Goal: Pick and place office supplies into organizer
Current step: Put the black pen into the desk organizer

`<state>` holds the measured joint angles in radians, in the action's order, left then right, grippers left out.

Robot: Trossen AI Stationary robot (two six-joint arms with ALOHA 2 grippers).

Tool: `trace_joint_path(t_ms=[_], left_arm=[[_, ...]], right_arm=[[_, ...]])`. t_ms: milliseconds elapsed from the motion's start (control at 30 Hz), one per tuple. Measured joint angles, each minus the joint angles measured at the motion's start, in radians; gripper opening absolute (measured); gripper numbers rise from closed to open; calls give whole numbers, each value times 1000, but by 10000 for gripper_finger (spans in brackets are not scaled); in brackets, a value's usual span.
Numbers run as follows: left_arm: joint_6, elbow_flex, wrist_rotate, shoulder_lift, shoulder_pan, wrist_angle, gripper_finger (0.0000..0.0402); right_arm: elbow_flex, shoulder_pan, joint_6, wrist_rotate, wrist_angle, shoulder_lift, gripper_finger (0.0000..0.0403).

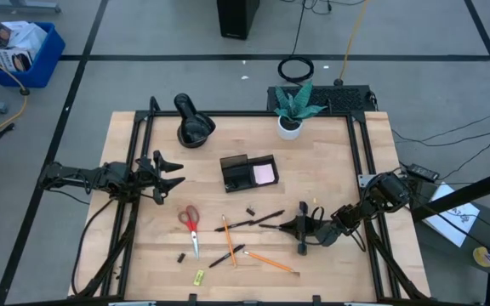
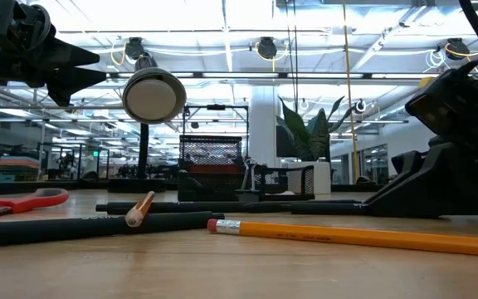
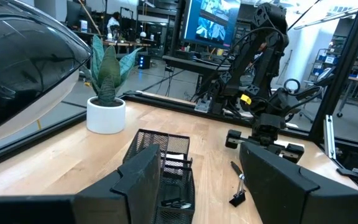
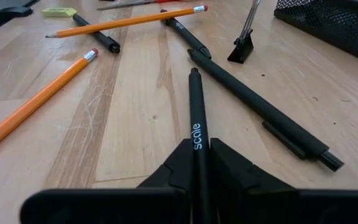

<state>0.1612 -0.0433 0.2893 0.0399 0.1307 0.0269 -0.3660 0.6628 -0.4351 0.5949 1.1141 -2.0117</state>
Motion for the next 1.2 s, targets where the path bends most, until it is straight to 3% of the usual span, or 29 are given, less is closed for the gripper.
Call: trace_joint_path(t_ms=[167, 1200], left_arm=[[0, 0, 0, 0, 0, 0, 225], [0, 0, 0, 0, 0, 0, 225]], right_arm=[[0, 0, -25, -4, 15, 0, 42], [-5, -7, 55, -64, 273, -1, 27]])
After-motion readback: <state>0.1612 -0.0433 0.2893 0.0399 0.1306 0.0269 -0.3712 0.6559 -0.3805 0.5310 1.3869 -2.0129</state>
